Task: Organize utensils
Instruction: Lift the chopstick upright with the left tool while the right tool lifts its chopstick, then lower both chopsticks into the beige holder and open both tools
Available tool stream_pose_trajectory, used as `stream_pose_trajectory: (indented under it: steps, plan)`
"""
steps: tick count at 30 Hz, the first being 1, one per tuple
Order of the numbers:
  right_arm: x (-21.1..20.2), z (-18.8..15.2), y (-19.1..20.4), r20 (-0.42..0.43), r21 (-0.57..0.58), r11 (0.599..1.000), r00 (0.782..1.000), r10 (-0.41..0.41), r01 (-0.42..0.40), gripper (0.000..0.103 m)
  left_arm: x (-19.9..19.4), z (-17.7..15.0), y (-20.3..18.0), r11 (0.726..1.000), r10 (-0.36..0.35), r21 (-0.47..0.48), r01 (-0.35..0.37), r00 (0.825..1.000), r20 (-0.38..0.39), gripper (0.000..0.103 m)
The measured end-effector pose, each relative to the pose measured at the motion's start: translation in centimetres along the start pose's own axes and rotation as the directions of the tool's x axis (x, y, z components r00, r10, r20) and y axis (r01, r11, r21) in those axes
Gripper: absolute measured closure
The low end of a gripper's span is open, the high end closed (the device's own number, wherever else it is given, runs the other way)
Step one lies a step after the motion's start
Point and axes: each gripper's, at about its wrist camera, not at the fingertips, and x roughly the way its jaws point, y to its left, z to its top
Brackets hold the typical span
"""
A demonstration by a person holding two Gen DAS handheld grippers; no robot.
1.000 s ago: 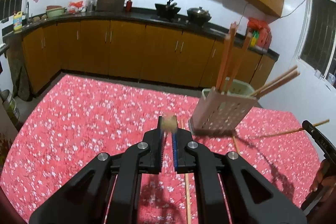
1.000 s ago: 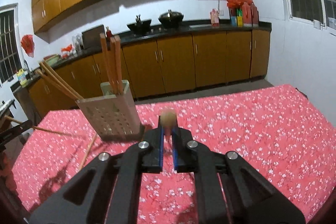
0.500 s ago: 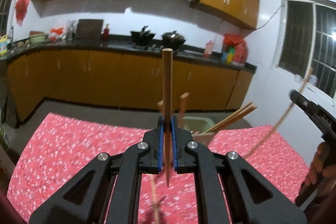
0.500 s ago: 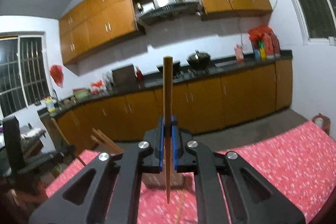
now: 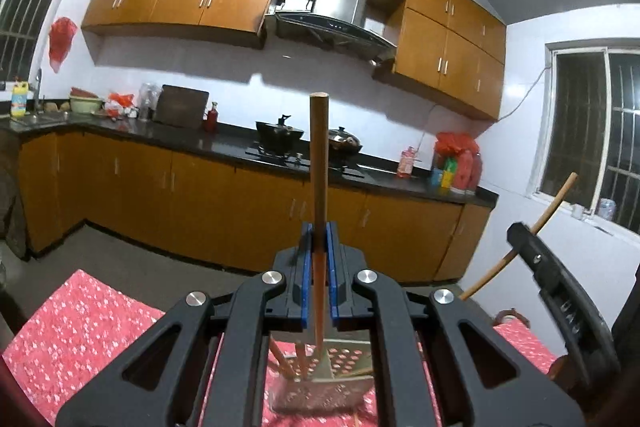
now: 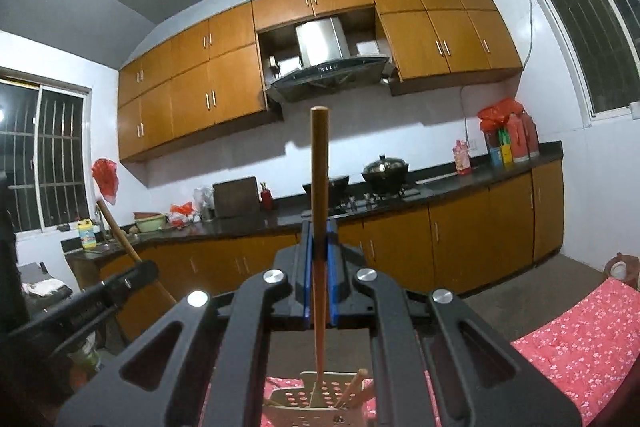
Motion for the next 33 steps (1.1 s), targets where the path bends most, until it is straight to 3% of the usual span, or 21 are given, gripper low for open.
stream_pose_trajectory:
  steps: [7,12,16,18,24,27,30,33]
  plan:
    - [3.3,-3.0,-0.1,-0.089,-0.021,0.999,0.996,-0.029,0.028,0.095,2.3,-2.8,-0.4,1.0,0.009,0.017,-0.007,0.997,-0.071,0.096]
    - [4.4,-4.4,-0.4,-0.157,-0.003,1.0,0.988,-0.008,0.007,0.091,3.4,-3.9,-0.1,1.0,-0.01,-0.005,0.009,0.99,-0.139,0.095]
    - [3.4,-4.1,-0.3,-0.139,0.002,1.0,0.99,0.003,-0.003,0.084,2.6,-3.7,0.3,1.0,-0.012,-0.013,0.011,0.992,-0.125,0.089]
    - [2.5,-3.5,-0.3,-0.124,0.002,1.0,0.992,0.01,-0.01,0.084,1.9,-3.2,0.4,1.0,-0.012,-0.019,0.01,0.994,-0.105,0.074]
    - [-1.4,-1.9,-1.5,-0.065,0.017,1.0,0.998,0.011,-0.01,0.082,-0.8,-1.7,0.7,0.999,-0.03,-0.041,0.028,0.998,-0.049,0.073]
    - [-3.4,-2.3,-2.8,-0.071,0.042,0.999,0.997,-0.014,0.017,0.076,-2.8,-1.4,1.6,0.998,-0.026,-0.057,0.025,0.999,-0.026,0.073]
    - [-4.5,-4.0,-4.3,-0.127,0.041,0.997,0.99,-0.066,0.072,0.072,-4.5,-2.3,3.3,0.997,-0.002,-0.072,0.0,0.999,-0.032,0.07]
    - [-4.1,-8.3,-6.7,-0.287,0.037,0.988,0.949,-0.13,0.147,0.072,-5.1,-4.8,5.4,0.996,0.065,-0.06,-0.071,0.994,-0.091,0.067]
